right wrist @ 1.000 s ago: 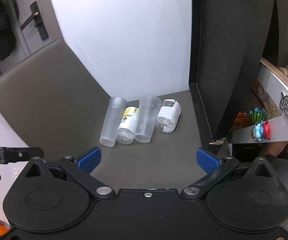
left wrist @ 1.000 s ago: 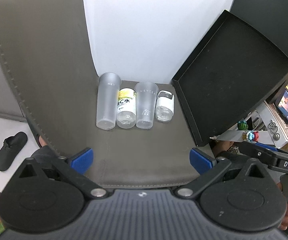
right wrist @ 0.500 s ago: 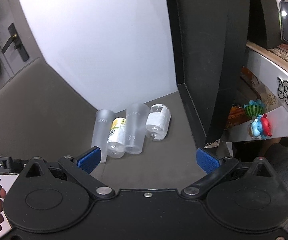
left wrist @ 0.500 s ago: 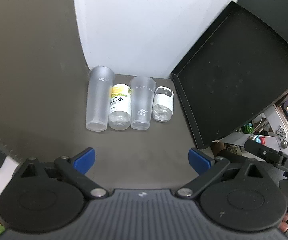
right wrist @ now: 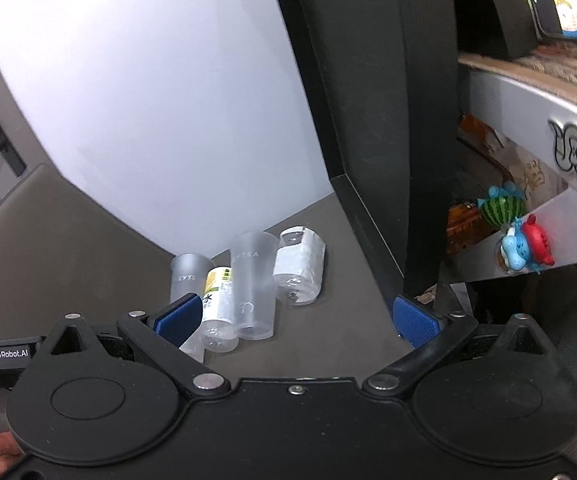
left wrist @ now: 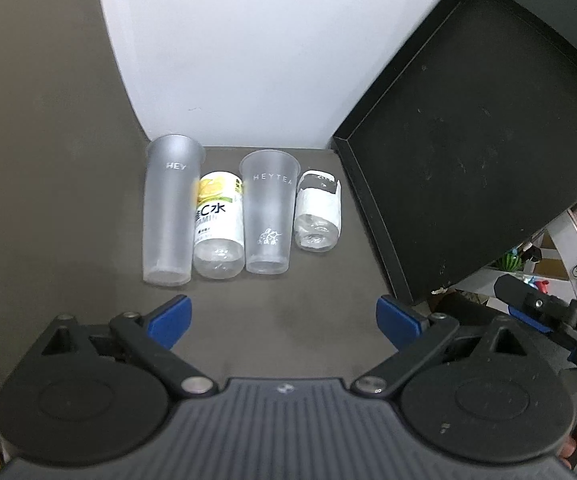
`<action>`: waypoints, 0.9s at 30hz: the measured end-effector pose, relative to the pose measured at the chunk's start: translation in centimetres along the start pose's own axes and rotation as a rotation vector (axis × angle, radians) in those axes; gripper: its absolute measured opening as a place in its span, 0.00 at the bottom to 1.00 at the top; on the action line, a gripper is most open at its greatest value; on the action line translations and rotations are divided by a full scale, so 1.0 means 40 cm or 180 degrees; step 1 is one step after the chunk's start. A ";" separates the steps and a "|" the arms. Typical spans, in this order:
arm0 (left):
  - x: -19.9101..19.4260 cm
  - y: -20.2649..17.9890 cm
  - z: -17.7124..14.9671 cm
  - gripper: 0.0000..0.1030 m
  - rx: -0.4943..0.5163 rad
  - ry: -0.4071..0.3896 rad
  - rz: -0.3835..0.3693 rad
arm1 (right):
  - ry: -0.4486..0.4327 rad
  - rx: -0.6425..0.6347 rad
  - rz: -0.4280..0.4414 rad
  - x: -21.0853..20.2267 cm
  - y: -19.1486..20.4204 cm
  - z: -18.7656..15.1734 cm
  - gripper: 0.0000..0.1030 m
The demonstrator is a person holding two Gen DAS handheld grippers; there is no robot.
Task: Flip cup upright
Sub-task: 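Move the right tool down to the lying white-labeled clear cup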
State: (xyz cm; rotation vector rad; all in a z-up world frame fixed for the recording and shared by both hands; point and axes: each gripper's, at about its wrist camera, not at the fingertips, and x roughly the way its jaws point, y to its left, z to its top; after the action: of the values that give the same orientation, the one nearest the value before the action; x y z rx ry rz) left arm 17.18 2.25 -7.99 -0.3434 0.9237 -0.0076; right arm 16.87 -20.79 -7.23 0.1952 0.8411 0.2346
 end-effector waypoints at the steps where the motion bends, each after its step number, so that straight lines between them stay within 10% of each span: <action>1: 0.011 -0.001 0.005 0.95 0.0001 0.0015 -0.0007 | -0.0010 0.0030 -0.0002 0.006 -0.004 -0.001 1.00; 27: 0.287 -0.031 0.107 0.88 -0.0031 0.0298 -0.0114 | -0.0178 0.0583 -0.0055 0.097 -0.112 -0.027 0.96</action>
State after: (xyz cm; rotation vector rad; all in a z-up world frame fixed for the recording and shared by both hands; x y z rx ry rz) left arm 27.69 0.55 -14.21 -0.3710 1.0103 -0.0523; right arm 19.14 -23.91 -11.86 0.3642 0.8084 0.1350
